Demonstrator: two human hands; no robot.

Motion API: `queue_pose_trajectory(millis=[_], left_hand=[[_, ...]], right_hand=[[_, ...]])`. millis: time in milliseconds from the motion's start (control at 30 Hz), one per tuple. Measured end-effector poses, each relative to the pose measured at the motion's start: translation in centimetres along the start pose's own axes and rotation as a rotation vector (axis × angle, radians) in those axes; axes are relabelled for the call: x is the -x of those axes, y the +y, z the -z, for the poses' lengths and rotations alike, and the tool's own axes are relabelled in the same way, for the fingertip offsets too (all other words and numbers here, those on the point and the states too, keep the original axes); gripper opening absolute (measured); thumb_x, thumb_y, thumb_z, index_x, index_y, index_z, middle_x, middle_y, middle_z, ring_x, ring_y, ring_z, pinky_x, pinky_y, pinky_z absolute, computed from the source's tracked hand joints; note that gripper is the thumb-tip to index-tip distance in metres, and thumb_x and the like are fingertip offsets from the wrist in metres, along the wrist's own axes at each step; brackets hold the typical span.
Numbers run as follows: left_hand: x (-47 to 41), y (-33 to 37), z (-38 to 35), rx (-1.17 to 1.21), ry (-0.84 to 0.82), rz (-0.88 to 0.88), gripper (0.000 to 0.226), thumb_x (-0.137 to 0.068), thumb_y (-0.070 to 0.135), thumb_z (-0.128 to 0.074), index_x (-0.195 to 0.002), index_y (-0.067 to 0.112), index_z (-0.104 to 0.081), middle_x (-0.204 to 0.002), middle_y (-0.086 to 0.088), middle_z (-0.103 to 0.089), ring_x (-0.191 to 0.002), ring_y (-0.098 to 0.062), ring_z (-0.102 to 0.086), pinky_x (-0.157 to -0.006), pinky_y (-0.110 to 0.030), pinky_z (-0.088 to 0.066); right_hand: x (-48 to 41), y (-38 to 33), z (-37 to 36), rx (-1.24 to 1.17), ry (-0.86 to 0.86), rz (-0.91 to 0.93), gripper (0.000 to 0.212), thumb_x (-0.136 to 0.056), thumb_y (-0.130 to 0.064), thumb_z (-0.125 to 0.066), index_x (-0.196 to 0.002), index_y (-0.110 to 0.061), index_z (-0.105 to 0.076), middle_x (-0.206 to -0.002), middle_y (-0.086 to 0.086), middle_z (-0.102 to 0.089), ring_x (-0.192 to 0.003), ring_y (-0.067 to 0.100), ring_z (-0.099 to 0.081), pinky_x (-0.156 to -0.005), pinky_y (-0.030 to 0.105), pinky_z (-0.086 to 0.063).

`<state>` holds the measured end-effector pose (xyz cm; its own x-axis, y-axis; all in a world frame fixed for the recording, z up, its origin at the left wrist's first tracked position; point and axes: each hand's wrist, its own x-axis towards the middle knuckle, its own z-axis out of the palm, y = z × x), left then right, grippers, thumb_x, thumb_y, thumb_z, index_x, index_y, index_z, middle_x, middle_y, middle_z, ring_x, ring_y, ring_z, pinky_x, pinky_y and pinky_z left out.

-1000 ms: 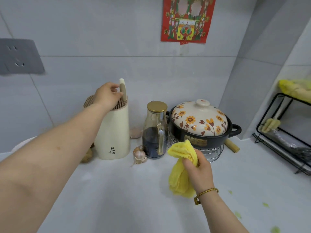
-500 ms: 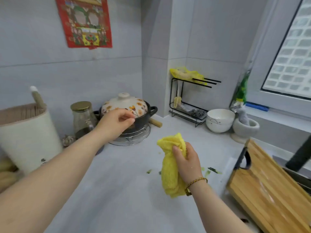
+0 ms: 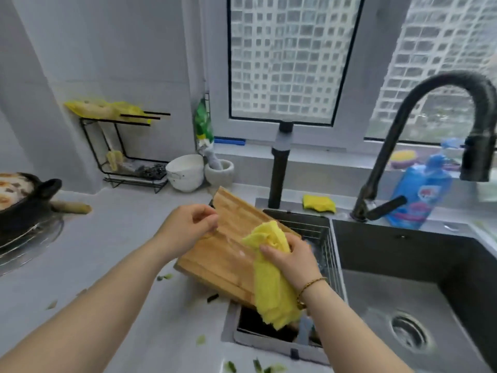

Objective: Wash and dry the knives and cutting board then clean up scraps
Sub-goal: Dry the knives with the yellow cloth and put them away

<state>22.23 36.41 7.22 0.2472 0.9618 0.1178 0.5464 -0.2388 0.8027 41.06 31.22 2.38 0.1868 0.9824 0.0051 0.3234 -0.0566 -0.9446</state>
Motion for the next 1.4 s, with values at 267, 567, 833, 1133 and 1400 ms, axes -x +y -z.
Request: queue_pose_trajectory(millis=[267,567,833,1133,1400], left_hand=[[-3.6,3.7,-15.4,-0.305,-0.362,0.118,0.021,-0.093,0.024,-0.052,-0.108,0.014,-0.061,-0.097,0.002,-0.060,-0.087,-0.011,-0.054,-0.074,-0.021,-0.041],[-4.7,0.8,-24.4,-0.605,-0.542,0.303,0.030,-0.081,0.046,-0.061,-0.089,0.020,-0.050,-0.090,0.000,-0.054,-0.082,-0.016,-0.050,-0.072,-0.025,-0.037],[-5.9,0.9,-26.2,-0.744,-0.677,0.328,0.024,-0.083,0.034,-0.060,-0.074,0.014,-0.049,-0.077,-0.001,-0.051,-0.070,-0.015,-0.045,-0.055,-0.020,-0.035],[-6.6,1.6,-24.5,-0.636,-0.678,0.412,0.022,-0.085,0.026,-0.049,-0.068,0.018,-0.037,-0.066,0.002,-0.047,-0.061,-0.016,-0.051,-0.045,-0.020,-0.036],[-6.8,0.7,-20.1,-0.560,-0.556,0.421,0.011,-0.082,0.021,-0.053,-0.089,0.013,-0.051,-0.062,0.002,-0.051,-0.049,-0.009,-0.049,-0.042,-0.017,-0.037]], right_hand=[[0.3,6.4,13.5,0.124,0.195,-0.091,0.017,-0.082,-0.021,-0.066,-0.091,-0.011,-0.057,-0.076,-0.003,-0.054,-0.072,0.010,-0.050,-0.061,0.023,-0.041],[-1.1,11.4,18.2,0.002,0.169,-0.262,0.018,-0.082,-0.020,-0.065,-0.092,-0.013,-0.051,-0.080,-0.002,-0.053,-0.077,0.014,-0.052,-0.060,0.022,-0.042],[-2.0,12.6,18.2,0.023,0.172,-0.306,0.017,-0.084,-0.022,-0.064,-0.093,-0.015,-0.051,-0.081,-0.003,-0.053,-0.076,0.011,-0.051,-0.059,0.017,-0.042],[-3.4,12.6,17.5,-0.056,0.248,-0.331,0.014,-0.083,-0.018,-0.064,-0.089,-0.015,-0.052,-0.080,-0.002,-0.054,-0.078,0.015,-0.053,-0.067,0.028,-0.046],[-4.4,11.5,17.1,-0.144,0.467,-0.253,0.020,-0.085,-0.018,-0.062,-0.072,-0.023,-0.047,-0.074,-0.004,-0.051,-0.068,0.006,-0.047,-0.057,0.019,-0.039]])
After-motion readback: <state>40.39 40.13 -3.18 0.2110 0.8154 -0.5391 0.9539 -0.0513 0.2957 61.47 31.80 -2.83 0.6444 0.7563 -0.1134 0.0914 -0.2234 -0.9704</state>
